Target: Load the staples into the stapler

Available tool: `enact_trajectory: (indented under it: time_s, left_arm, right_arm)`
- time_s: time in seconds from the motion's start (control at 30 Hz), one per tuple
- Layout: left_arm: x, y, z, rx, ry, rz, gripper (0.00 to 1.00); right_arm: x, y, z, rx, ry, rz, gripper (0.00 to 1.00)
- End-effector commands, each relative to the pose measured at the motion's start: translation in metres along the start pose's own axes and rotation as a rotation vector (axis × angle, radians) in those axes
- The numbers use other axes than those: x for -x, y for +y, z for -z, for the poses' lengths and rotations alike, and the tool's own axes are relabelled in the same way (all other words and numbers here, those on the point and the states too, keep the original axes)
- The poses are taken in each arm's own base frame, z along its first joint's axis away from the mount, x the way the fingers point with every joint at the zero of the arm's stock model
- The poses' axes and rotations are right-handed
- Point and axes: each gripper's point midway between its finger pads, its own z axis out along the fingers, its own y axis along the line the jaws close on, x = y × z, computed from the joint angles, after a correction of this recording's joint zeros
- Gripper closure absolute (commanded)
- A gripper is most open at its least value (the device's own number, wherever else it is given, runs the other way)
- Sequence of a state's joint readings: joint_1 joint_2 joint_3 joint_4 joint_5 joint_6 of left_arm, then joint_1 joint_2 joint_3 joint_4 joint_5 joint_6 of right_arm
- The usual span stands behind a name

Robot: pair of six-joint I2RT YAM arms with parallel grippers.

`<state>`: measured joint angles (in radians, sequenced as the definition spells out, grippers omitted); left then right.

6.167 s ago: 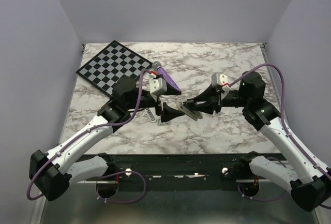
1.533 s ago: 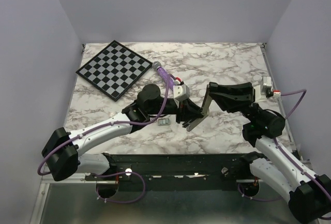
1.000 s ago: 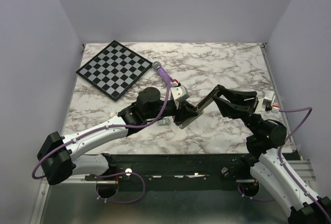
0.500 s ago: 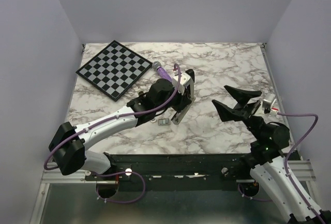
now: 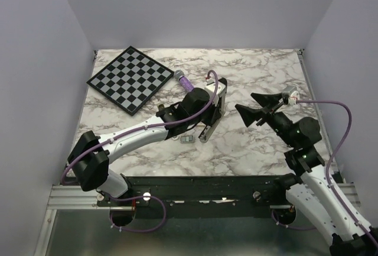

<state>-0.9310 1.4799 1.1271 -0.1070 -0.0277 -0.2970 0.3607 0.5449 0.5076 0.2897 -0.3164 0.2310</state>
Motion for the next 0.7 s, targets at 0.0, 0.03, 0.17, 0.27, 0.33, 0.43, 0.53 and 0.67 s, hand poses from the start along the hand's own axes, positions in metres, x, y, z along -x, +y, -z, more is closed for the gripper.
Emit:
enact_trajectory:
  time_s: [0.0,0.03,0.17,0.27,0.33,0.43,0.53,0.67]
  left_arm:
    - [0.036,-0.013,0.004,-0.015,-0.096,-0.003,1.0]
    - [0.036,-0.014,0.003,-0.016,-0.097,-0.005,1.0]
    - [0.036,-0.016,0.003,-0.02,-0.091,-0.011,1.0]
    - [0.035,-0.017,0.003,-0.021,-0.085,-0.016,1.0]
    - [0.034,-0.017,0.004,-0.021,-0.083,-0.017,1.0]
    - [0.034,-0.016,0.004,-0.02,-0.08,-0.021,1.0]
    - [0.035,-0.017,0.005,-0.023,-0.083,-0.022,1.0]
    - [0.036,-0.019,0.006,-0.029,-0.083,-0.026,1.0]
  right_arm:
    - [-0.008,-0.007,-0.021,-0.012,0.066,-0.035,0.1]
    - [-0.015,-0.01,-0.029,-0.015,0.083,-0.053,0.1]
    - [-0.014,-0.007,-0.052,0.023,0.106,-0.086,0.16]
    - [-0.018,-0.003,-0.062,0.049,0.111,-0.112,0.2]
    - [-0.014,0.001,-0.066,0.07,0.097,-0.118,0.21]
    - [-0.018,0.008,-0.07,0.105,0.119,-0.126,0.22]
    - [-0.024,0.013,-0.074,0.13,0.139,-0.138,0.24]
    - [-0.027,0.018,-0.077,0.145,0.15,-0.149,0.27]
